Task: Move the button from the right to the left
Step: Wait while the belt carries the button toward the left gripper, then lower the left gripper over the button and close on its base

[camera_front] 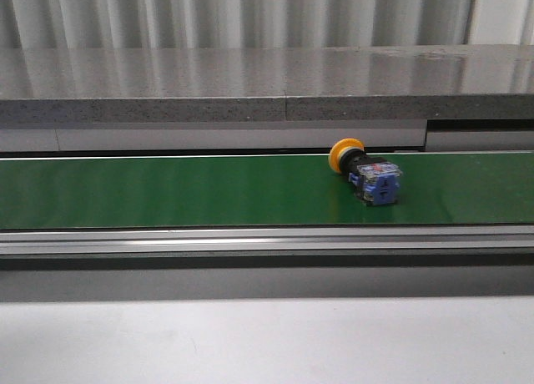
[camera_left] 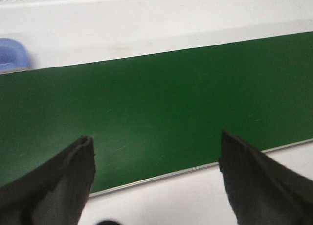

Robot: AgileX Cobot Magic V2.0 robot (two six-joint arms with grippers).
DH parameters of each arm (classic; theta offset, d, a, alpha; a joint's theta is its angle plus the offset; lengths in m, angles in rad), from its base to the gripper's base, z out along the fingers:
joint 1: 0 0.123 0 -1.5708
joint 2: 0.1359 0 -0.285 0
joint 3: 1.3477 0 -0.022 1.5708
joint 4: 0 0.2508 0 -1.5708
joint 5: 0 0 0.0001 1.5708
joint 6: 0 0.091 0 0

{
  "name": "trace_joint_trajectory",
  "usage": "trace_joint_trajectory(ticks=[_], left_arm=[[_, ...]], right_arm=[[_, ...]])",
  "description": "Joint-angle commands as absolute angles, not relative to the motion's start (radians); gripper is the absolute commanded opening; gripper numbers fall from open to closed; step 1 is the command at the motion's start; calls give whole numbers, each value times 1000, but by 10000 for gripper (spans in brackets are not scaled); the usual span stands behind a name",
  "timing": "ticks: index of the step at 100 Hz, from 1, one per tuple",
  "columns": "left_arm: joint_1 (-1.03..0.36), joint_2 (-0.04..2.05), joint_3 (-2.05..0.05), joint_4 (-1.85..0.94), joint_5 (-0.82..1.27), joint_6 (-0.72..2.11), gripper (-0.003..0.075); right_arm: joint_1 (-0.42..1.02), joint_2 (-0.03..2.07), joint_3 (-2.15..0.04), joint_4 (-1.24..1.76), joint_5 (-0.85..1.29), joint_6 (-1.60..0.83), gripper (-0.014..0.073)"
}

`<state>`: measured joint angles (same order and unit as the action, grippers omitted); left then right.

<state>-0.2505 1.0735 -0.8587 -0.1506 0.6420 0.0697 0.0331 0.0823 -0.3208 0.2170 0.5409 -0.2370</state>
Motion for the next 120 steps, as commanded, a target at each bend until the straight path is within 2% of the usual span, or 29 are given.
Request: trace_joint_trajectory(ticks=[1, 31, 61, 96, 120], left_arm=[[-320, 1124, -941, -192, 599, 71, 511], [-506, 1395, -1156, -247, 653, -63, 511], [-612, 1649, -1391, -310, 778, -136, 511], [-638, 1833, -1565, -363, 802, -250, 511], [-638, 1884, -1597, -397, 819, -250, 510]], right_arm=[[35, 92, -345, 218, 467, -245, -67], [35, 92, -345, 218, 467, -245, -67], [35, 92, -345, 218, 467, -245, -67], [35, 92, -345, 218, 467, -245, -67], [35, 92, -345, 218, 467, -245, -67]])
